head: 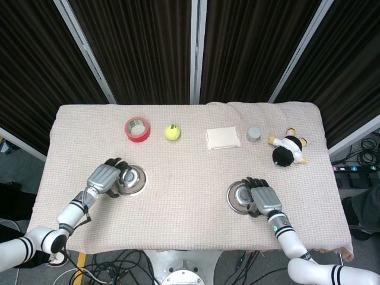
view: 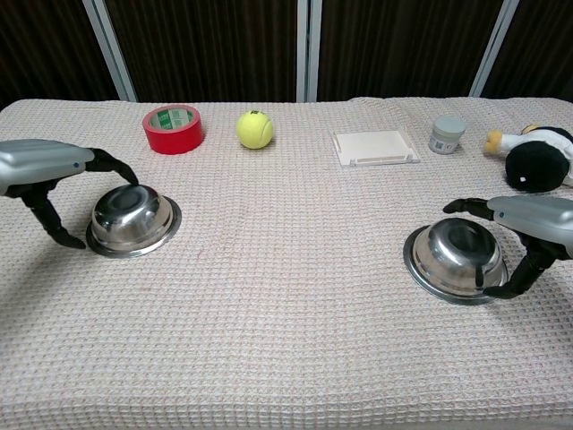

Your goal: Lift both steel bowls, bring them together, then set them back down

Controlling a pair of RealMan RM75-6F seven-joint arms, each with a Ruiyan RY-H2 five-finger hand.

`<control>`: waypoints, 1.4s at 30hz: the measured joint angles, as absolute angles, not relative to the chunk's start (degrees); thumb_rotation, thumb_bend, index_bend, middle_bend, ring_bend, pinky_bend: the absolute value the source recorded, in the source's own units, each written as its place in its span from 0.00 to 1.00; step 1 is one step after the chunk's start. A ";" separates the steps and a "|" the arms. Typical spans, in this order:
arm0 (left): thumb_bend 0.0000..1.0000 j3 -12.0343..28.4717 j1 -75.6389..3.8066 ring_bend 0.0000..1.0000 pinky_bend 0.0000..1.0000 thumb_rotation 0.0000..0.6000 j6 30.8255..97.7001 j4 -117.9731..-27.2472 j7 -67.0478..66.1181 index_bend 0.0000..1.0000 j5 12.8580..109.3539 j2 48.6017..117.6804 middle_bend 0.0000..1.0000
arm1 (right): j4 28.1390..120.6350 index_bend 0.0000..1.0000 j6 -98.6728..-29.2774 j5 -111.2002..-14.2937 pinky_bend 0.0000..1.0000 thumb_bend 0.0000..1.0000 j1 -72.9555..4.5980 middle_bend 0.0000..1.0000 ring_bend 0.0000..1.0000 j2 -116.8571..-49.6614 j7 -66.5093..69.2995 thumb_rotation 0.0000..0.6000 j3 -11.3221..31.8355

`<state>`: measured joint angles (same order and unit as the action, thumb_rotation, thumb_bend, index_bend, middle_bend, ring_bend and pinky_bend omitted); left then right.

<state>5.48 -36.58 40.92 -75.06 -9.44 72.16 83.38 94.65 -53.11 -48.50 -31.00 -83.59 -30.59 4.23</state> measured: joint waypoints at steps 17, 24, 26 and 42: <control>0.00 5.29 -40.17 0.04 0.14 1.00 38.58 -75.42 -8.39 0.15 70.61 81.57 0.10 | 93.87 0.00 -51.62 -43.56 0.02 0.12 -34.85 0.00 0.00 -83.43 -31.24 1.00 3.48; 0.00 5.28 -41.34 0.04 0.15 1.00 39.03 -75.39 -6.41 0.11 72.45 83.16 0.07 | 93.90 0.00 -51.43 -41.62 0.02 0.12 -36.10 0.00 0.00 -83.40 -31.79 1.00 2.89; 0.00 5.13 -41.91 0.04 0.15 1.00 38.34 -74.99 -6.14 0.11 72.64 83.51 0.07 | 93.89 0.00 -51.35 -40.99 0.02 0.12 -36.56 0.00 0.00 -83.37 -31.92 1.00 2.78; 0.00 3.81 -44.53 0.05 0.28 1.00 33.79 -70.86 -4.00 0.19 70.65 85.67 0.11 | 93.79 0.00 -49.46 -38.83 0.05 0.13 -39.93 0.00 0.00 -83.27 -32.22 1.00 1.71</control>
<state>3.81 -44.53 33.79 -70.86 -4.00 70.65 85.67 93.79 -49.46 -38.83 -39.93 -83.27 -32.22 1.71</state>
